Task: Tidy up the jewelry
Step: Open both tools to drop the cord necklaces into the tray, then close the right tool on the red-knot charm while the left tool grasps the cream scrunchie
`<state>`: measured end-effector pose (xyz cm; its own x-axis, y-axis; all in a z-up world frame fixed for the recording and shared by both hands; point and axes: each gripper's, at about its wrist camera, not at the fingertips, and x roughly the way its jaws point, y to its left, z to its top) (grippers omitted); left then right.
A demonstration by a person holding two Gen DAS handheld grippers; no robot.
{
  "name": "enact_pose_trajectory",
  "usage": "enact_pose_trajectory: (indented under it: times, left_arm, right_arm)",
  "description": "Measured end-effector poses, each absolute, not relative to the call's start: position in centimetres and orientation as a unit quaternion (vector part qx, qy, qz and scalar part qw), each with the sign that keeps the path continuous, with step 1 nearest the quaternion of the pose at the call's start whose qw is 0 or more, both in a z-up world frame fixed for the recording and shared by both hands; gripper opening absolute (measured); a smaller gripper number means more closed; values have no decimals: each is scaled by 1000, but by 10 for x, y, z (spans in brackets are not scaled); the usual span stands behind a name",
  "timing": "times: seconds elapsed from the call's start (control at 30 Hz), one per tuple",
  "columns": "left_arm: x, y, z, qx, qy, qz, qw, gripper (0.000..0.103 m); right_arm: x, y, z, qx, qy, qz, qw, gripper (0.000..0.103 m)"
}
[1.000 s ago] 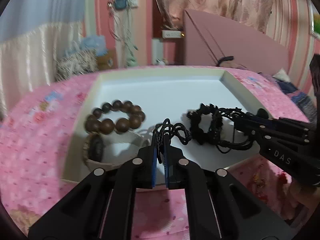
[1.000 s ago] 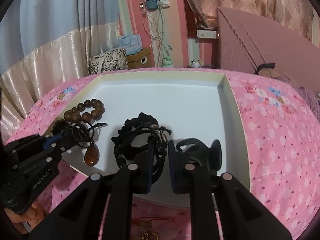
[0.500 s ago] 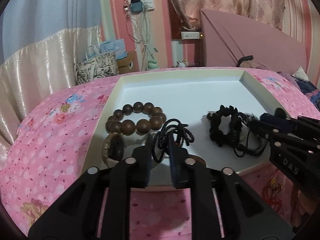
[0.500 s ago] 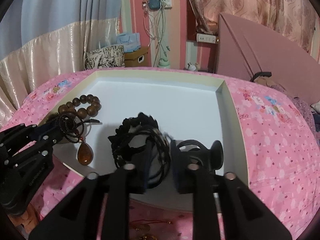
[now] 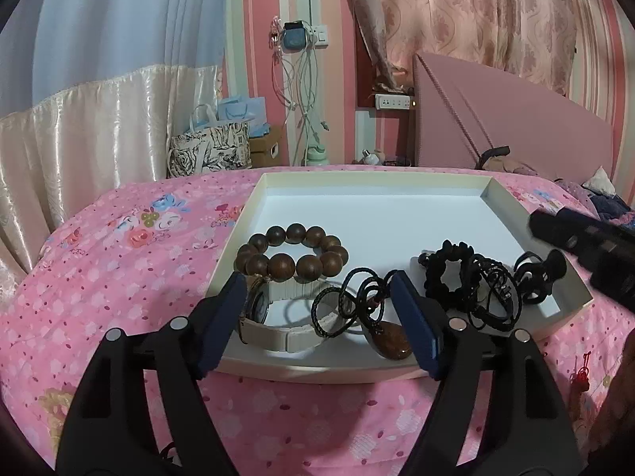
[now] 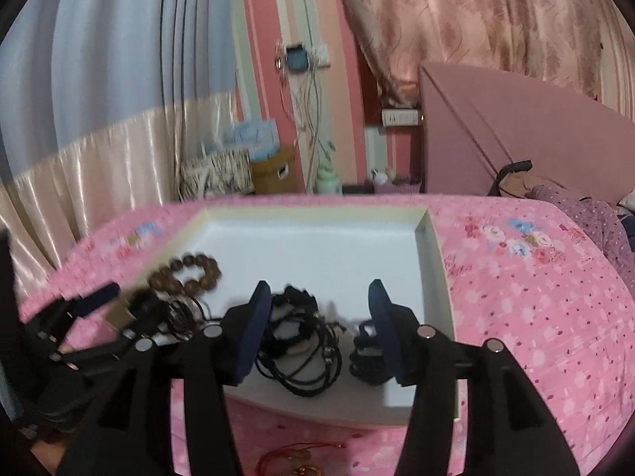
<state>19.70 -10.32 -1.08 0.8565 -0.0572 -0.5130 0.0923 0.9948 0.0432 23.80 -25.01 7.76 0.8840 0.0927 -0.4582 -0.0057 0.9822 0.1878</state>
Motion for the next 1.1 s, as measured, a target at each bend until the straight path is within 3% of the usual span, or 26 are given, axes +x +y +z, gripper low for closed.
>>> enact_pose_trajectory:
  times: [0.43, 0.77, 0.93, 1.1]
  left_arm:
    - [177, -99, 1, 23, 209, -34, 977, 88]
    - [185, -86, 2, -18, 229, -45, 972, 88]
    - [177, -69, 23, -52, 286, -100, 952, 88]
    - [124, -7, 38, 16, 250, -105, 962, 90]
  right_arm:
    - [227, -280, 85, 81, 219, -40, 972, 53]
    - [159, -281, 62, 102, 281, -95, 950, 56]
    - [125, -261, 44, 88, 298, -91, 946, 56]
    - [119, -241, 44, 71, 301, -84, 947, 56]
